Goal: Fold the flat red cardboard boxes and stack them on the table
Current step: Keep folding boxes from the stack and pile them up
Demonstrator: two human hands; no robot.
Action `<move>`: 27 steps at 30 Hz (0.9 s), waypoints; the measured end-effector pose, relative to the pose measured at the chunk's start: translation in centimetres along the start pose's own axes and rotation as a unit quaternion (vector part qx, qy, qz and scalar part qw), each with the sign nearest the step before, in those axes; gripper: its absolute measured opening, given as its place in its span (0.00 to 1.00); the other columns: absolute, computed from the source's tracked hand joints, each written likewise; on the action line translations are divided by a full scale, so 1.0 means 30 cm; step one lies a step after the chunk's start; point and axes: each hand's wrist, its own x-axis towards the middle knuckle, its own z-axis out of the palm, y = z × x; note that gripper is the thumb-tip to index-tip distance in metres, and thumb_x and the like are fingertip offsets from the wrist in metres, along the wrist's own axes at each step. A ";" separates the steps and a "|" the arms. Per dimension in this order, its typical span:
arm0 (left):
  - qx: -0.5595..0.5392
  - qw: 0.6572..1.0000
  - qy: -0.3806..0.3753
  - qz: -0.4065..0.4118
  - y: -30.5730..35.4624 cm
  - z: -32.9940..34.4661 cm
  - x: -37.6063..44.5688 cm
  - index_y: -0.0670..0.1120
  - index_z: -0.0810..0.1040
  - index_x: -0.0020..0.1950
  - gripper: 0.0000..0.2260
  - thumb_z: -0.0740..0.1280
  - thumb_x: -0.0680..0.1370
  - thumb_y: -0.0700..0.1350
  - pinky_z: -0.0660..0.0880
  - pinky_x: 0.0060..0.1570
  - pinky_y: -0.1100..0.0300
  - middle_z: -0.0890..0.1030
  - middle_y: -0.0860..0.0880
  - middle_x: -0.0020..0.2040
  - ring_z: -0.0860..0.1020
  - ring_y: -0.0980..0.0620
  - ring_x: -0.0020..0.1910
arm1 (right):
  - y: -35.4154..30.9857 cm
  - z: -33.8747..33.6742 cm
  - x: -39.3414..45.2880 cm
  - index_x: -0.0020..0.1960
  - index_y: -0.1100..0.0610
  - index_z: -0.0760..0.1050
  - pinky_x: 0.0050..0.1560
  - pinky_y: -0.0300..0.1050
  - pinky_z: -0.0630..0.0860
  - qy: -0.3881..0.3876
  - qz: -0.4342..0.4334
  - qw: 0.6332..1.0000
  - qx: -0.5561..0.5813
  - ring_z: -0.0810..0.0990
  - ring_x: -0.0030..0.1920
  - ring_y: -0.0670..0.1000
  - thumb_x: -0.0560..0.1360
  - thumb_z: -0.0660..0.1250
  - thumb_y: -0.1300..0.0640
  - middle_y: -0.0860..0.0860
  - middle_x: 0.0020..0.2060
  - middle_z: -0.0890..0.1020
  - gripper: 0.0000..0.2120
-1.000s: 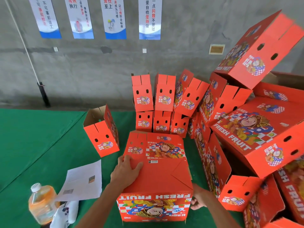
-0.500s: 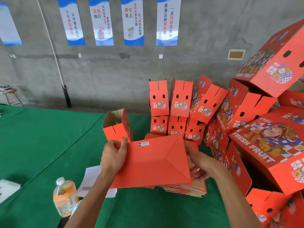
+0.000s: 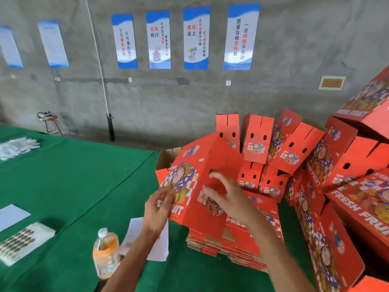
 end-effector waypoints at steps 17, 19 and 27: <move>-0.089 0.989 0.003 -0.121 -0.418 -0.102 0.093 0.50 0.74 0.64 0.33 0.79 0.66 0.64 0.83 0.49 0.57 0.86 0.50 0.55 0.85 0.49 0.55 | 0.153 0.782 0.084 0.80 0.35 0.51 0.46 0.51 0.82 -0.082 -0.067 0.969 -0.221 0.78 0.52 0.57 0.84 0.58 0.53 0.54 0.62 0.63 0.30; -0.086 0.987 -0.005 -0.138 -0.468 -0.107 0.145 0.48 0.73 0.64 0.36 0.81 0.64 0.62 0.83 0.48 0.56 0.86 0.48 0.55 0.85 0.49 0.54 | 0.180 0.830 0.118 0.79 0.34 0.51 0.47 0.51 0.82 -0.085 -0.043 0.968 -0.233 0.78 0.50 0.57 0.84 0.59 0.54 0.54 0.62 0.64 0.30; 0.003 0.985 -0.057 -0.161 -0.673 -0.109 0.386 0.50 0.71 0.64 0.35 0.81 0.64 0.59 0.81 0.46 0.62 0.82 0.51 0.57 0.82 0.61 0.52 | 0.335 0.971 0.305 0.78 0.31 0.47 0.60 0.49 0.82 -0.088 -0.001 0.964 -0.252 0.80 0.61 0.55 0.83 0.64 0.52 0.57 0.70 0.65 0.34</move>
